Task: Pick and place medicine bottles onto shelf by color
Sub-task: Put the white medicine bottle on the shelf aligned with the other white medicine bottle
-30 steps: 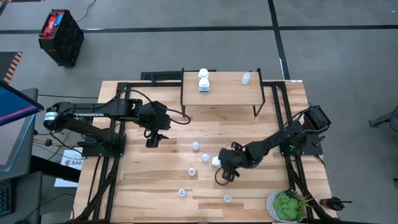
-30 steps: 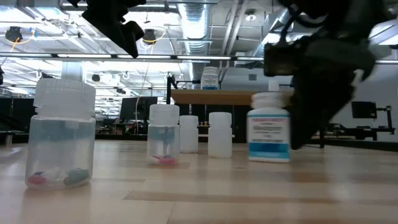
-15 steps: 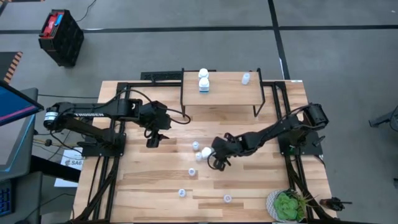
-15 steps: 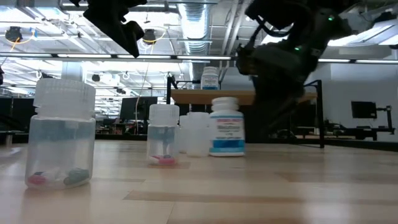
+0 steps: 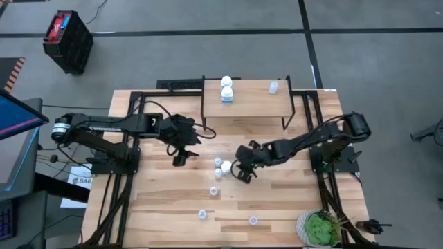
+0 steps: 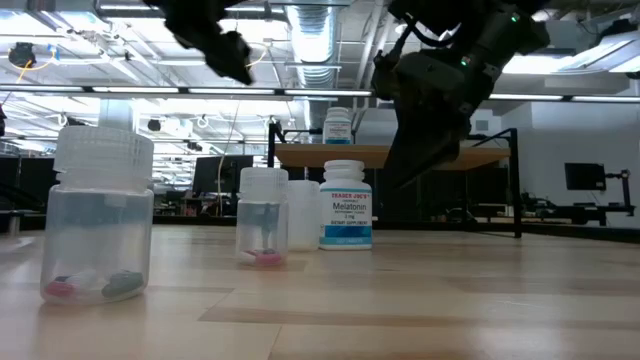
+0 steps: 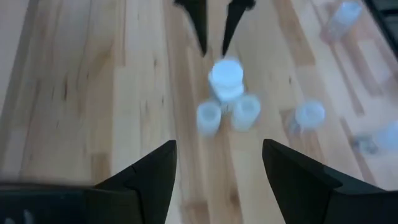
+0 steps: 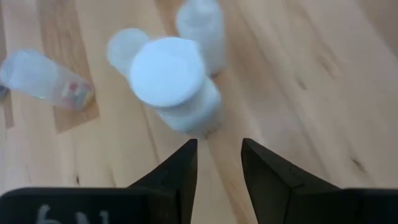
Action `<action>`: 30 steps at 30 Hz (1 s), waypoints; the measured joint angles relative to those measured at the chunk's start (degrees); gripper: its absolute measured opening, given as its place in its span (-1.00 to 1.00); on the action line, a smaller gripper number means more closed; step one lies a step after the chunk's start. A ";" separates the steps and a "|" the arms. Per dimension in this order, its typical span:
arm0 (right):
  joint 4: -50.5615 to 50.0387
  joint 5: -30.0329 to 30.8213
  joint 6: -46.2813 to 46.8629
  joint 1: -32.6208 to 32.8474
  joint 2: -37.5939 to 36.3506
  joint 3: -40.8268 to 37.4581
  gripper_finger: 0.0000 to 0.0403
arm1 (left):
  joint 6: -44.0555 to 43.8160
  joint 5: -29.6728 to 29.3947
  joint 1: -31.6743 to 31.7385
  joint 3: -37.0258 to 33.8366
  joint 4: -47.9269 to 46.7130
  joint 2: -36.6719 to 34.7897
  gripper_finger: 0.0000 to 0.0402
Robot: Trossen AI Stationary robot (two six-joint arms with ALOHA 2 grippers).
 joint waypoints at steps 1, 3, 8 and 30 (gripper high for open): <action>-3.59 0.10 -0.02 -0.40 -1.34 0.50 -0.27 | -0.44 -0.23 -0.43 -0.02 1.27 1.09 0.12; -7.91 0.10 -0.04 -1.08 -4.30 0.99 -0.27 | -1.47 -1.46 -1.24 -0.03 4.79 3.01 0.12; -17.85 0.18 -0.02 -2.34 -13.69 1.25 -0.27 | -1.99 -3.01 -2.80 0.07 12.42 9.60 0.12; -35.98 0.26 0.02 -2.65 -40.09 1.20 -0.27 | -11.70 -9.95 -7.71 8.22 15.23 25.81 0.39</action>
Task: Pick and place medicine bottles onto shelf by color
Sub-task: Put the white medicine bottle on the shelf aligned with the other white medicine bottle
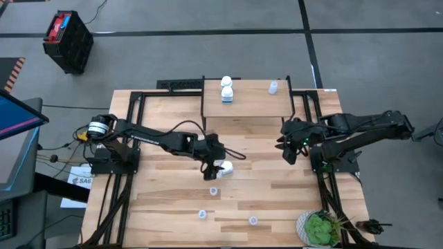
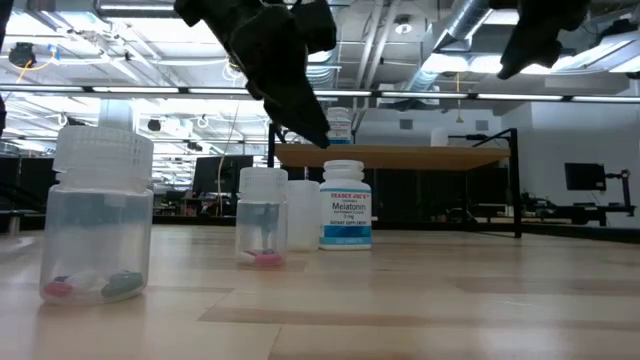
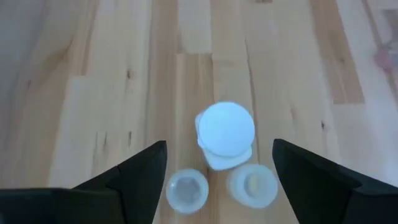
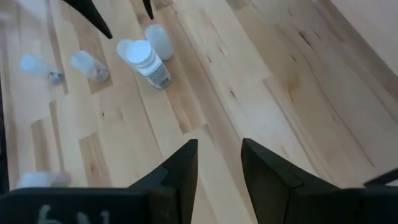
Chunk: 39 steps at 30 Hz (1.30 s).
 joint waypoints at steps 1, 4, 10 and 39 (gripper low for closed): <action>-0.41 0.00 0.00 0.00 -0.17 0.00 -0.27 | -0.31 -0.91 -0.33 0.36 0.81 0.51 0.39; -0.96 0.00 0.02 0.00 -0.25 0.00 -0.27 | -1.99 -3.50 -1.19 1.11 0.02 2.15 0.39; -2.02 0.02 0.02 0.00 0.23 -0.02 -0.27 | -3.17 -3.81 -2.13 2.52 -0.16 5.00 0.39; -1.77 0.09 0.05 0.00 0.86 -0.02 -0.27 | -4.22 -6.55 -3.15 2.61 4.11 10.61 0.39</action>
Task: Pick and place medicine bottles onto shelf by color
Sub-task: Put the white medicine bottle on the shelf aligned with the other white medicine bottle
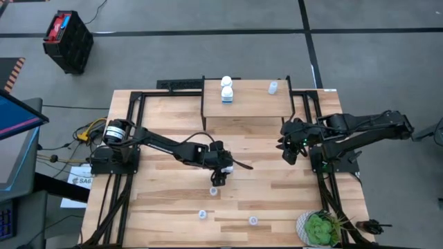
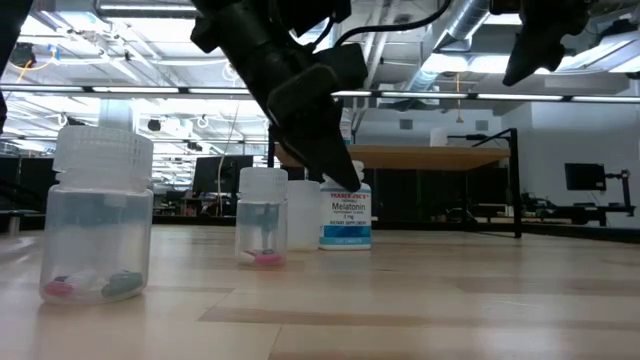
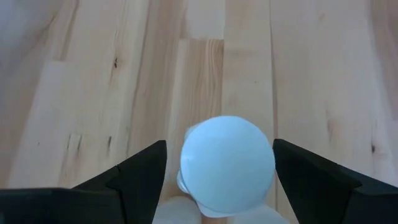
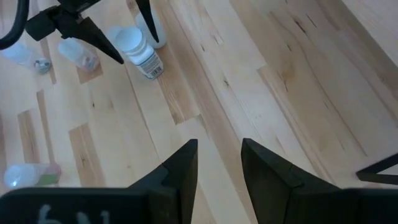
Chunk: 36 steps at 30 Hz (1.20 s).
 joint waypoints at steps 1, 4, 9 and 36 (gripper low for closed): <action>0.00 0.00 0.02 0.00 -0.02 0.00 -0.27 | 0.00 -0.21 0.00 0.00 0.05 0.00 0.38; 0.00 0.00 0.02 0.00 -0.02 0.00 -0.27 | 0.01 -0.37 0.00 0.00 0.07 0.01 0.27; 0.02 0.00 0.02 0.00 -0.02 0.00 -0.27 | 0.49 -0.45 0.00 0.00 0.22 0.02 -0.09; 1.28 0.00 0.08 0.00 0.00 -4.09 -0.27 | 31.58 8.76 17.49 43.71 -42.01 -0.09 -0.28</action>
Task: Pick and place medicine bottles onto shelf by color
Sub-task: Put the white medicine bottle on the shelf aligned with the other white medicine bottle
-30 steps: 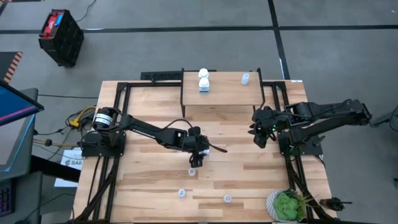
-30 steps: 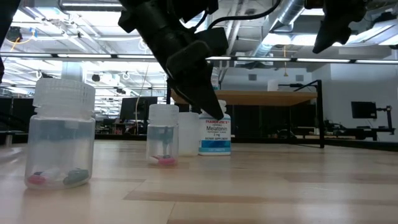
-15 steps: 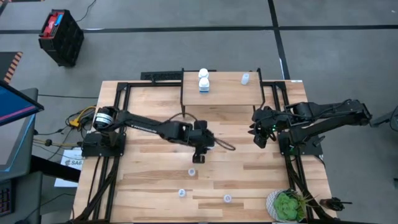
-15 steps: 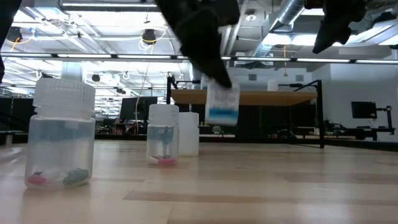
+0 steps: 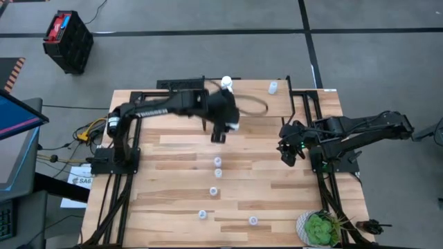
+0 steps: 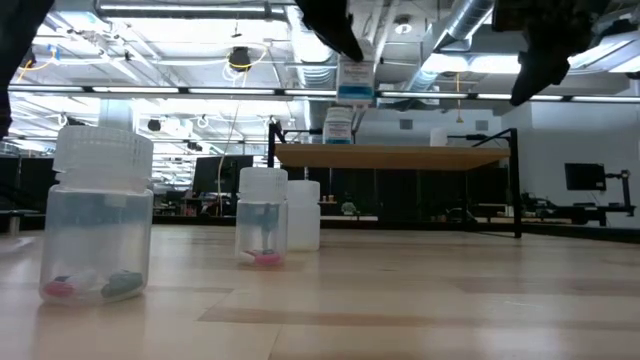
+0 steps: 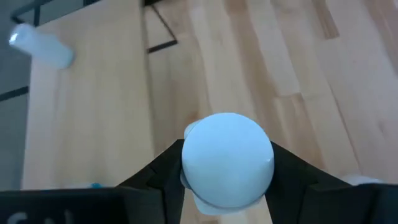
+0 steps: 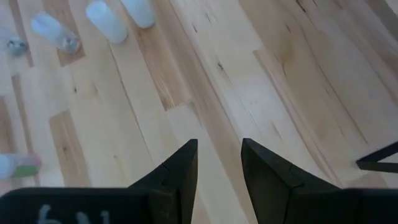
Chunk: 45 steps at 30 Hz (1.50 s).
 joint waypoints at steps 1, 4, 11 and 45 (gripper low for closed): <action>0.37 0.00 0.01 0.01 -0.01 0.00 -0.27 | 0.72 1.29 1.57 0.29 -0.46 0.00 -0.28; 0.85 0.00 -0.01 0.00 -0.01 0.00 -0.27 | 3.41 5.31 6.10 0.40 -0.41 0.00 -0.28; 0.87 0.00 -0.06 0.00 -0.02 0.00 -0.27 | 6.89 10.96 12.28 -0.96 0.48 0.07 -0.28; 1.62 -0.10 -0.08 0.07 -0.04 0.02 -0.27 | 8.14 4.89 13.72 -2.00 3.45 2.89 -0.03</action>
